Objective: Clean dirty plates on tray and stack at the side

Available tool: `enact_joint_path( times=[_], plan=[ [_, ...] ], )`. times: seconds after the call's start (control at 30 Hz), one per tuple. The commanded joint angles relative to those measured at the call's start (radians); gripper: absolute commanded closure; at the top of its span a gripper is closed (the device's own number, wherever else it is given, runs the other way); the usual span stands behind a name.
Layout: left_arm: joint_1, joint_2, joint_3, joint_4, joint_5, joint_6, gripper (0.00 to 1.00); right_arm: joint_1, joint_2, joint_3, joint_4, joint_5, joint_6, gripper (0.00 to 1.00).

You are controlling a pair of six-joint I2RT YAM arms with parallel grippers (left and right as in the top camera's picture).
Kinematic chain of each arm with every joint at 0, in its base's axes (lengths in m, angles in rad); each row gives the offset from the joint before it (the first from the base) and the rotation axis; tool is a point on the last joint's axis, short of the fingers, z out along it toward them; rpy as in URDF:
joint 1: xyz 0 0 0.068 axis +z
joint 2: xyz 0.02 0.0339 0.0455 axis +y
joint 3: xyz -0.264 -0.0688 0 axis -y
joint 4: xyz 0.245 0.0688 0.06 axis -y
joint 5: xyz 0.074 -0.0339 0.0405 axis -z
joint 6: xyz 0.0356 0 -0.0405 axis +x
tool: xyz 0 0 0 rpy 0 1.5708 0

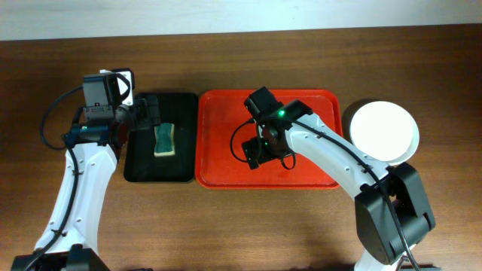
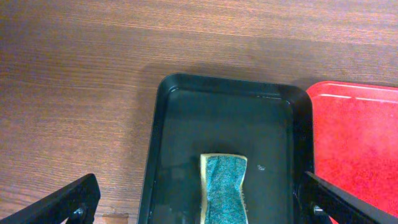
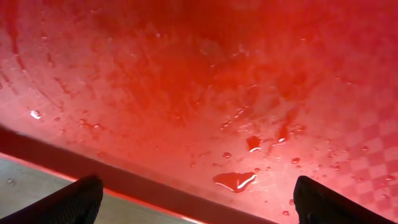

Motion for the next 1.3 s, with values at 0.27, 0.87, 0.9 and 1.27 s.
enact_joint_path(
  times=[0.27, 0.87, 0.9, 1.27],
  plan=[
    [0.0, -0.01, 0.001, 0.002, -0.003, -0.01, 0.01, 0.005, -0.02, -0.001, -0.003, 0.042, 0.001, 0.01],
    [0.0, -0.01, 0.001, 0.002, -0.003, -0.01, 0.01, 0.005, -0.02, -0.001, -0.002, 0.042, 0.001, 0.01],
    [0.0, -0.01, 0.001, 0.002, -0.003, -0.01, 0.01, 0.005, -0.02, -0.001, -0.003, 0.042, 0.001, 0.01],
    [0.0, -0.01, 0.001, 0.002, -0.003, -0.01, 0.01, 0.006, -0.183, -0.001, -0.002, 0.042, 0.001, 0.01]
  ],
)
